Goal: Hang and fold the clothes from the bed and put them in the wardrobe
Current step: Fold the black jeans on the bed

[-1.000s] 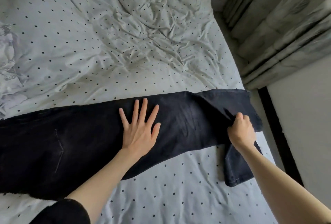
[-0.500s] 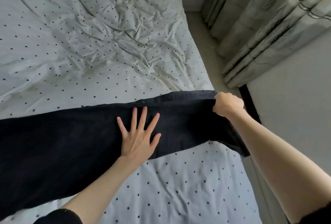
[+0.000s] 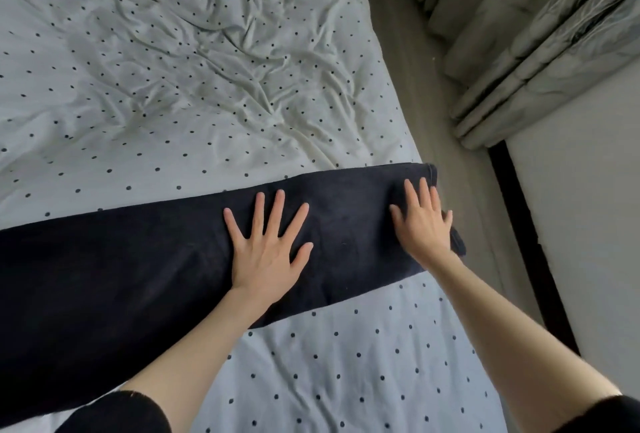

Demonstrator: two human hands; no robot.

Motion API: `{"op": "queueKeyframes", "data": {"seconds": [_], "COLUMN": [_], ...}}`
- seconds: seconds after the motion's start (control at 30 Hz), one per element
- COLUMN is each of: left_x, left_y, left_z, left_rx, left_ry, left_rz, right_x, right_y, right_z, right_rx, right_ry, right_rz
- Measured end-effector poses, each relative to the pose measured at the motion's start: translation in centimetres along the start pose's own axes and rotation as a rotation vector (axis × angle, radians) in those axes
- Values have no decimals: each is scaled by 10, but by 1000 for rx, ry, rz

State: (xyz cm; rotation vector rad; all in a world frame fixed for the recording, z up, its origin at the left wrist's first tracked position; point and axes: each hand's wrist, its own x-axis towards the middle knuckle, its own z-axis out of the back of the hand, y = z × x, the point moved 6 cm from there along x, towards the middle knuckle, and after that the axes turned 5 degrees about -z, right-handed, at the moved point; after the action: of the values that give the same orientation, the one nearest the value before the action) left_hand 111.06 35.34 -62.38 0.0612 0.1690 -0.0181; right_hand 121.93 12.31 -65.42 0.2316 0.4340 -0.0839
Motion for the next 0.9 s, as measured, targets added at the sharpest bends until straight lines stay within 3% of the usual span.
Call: {"op": "queueKeyframes", "data": {"seconds": [0.23, 0.43, 0.6, 0.8, 0.9], "left_x": [-7, -44, -45, -41, -41], "left_y": [-11, -50, -58, -73, -73], "left_z": [5, 5, 6, 9, 12], "left_rx": [-6, -64, 12, 114, 126], "left_ry": [37, 29, 48, 73, 102], "left_rz": [-34, -230, -243, -217, -229], "right_x": [-67, -75, -46, -35, -33], "right_y": [-50, -89, -95, -98, -109], "right_z": [-62, -43, -58, -58, -44], "right_rx": [136, 783, 1509, 1734, 1728], "right_ry": [49, -242, 31, 234, 187], "right_rz": [-146, -571, -1002, -1114, -1118]}}
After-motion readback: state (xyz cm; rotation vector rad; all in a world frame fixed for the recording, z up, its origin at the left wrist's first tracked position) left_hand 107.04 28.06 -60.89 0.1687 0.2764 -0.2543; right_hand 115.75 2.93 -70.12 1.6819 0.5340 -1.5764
